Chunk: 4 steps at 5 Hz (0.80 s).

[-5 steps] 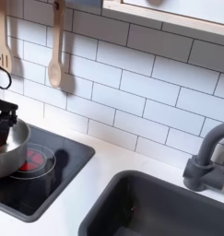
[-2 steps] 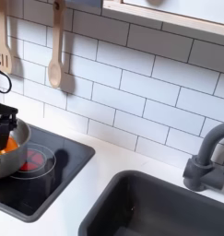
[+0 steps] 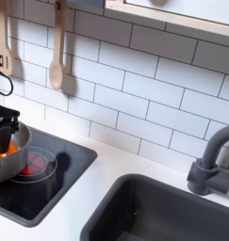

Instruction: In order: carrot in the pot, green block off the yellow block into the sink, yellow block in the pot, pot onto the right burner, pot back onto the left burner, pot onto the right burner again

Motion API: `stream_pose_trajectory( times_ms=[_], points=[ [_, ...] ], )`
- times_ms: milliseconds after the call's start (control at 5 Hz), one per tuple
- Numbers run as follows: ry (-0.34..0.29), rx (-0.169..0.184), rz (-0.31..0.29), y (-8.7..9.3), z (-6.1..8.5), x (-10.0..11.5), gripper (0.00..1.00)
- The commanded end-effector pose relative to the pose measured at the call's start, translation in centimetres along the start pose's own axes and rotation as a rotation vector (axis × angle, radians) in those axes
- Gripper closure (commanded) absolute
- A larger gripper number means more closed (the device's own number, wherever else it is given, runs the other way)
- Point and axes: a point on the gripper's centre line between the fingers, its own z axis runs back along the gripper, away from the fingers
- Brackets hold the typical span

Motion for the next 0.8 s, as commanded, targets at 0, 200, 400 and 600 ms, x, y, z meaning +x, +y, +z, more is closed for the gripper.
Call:
stream_pose_trajectory(
  times_ms=[0, 200, 400, 600],
  points=[
    [-0.001, 0.004, 0.015, 0.2, -0.1, 0.3, 0.00],
    [0.002, -0.006, 0.006, 0.0, -0.1, 0.1, 0.00],
    [0.008, -0.014, -0.031, -0.4, -0.3, -0.1, 0.00],
    [0.033, -0.069, -0.126, -0.9, -0.6, -0.1, 0.00]
  ],
)
